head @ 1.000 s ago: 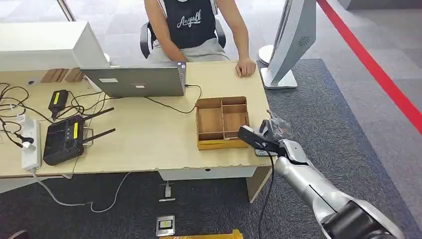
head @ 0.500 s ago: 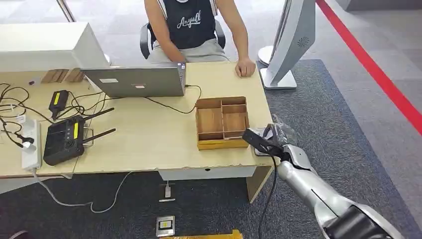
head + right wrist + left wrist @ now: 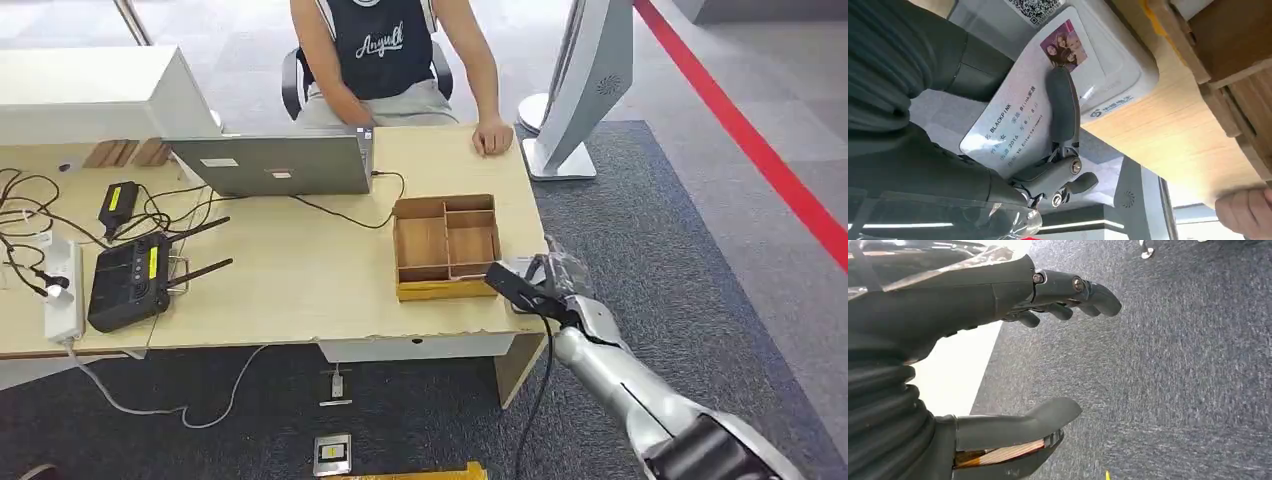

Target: Pass the card to the sensor for recognition and then transmit it.

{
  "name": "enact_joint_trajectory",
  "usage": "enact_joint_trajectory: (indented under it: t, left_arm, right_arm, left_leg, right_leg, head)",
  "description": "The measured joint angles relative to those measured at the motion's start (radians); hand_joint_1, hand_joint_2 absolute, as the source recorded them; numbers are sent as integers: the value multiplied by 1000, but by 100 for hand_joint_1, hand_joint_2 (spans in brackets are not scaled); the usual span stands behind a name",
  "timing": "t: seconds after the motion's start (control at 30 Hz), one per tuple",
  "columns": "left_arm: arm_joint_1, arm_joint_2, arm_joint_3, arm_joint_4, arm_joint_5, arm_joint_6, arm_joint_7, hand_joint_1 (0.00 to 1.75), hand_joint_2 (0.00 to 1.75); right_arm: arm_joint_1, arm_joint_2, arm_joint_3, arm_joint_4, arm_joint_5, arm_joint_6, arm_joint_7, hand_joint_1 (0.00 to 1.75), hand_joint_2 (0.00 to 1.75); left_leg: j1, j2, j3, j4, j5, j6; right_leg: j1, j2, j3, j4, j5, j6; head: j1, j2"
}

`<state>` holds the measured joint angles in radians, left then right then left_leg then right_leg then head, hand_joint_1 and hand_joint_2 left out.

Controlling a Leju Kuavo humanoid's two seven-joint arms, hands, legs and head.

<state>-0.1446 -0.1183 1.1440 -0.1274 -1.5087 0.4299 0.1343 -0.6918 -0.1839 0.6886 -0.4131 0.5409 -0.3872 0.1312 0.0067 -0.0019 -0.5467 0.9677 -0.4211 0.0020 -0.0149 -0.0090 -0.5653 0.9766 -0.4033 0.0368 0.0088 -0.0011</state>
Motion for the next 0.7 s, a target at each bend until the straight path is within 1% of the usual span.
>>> enact_joint_trajectory:
  t: [0.1,0.27,0.4,0.53,0.7]
  left_arm:
    - [0,0,1,0,-3,0,-1,0,175]
    - [0,-2,2,0,-9,1,-24,0,175]
    - [0,-3,8,0,-27,0,-28,0,175]
    - [0,-3,10,0,-44,-2,-28,0,175]
    - [0,-3,17,0,-58,-5,-30,0,175]
  right_arm:
    - [0,0,0,2,-2,0,-2,175,175]
    - [-1,0,-2,2,-10,-8,-15,175,175]
    - [-9,0,-4,-1,-30,-43,-55,175,175]
    - [-25,-1,-5,-20,-45,-68,-81,175,175]
    - [-77,-10,-7,-68,-47,-103,-88,175,175]
  left_leg:
    - [0,0,0,0,0,0]
    - [0,0,1,0,0,0]
    - [0,0,0,0,0,0]
    - [0,0,-2,0,1,-1]
    - [0,0,-3,0,1,-1]
  right_leg:
    - [0,0,0,0,0,0]
    - [0,0,2,0,0,0]
    - [0,0,2,0,0,0]
    - [0,0,0,0,1,0]
    - [0,0,-2,1,1,0]
  head:
    - [0,0]
    - [0,0]
    - [0,0]
    - [0,0]
    - [0,0]
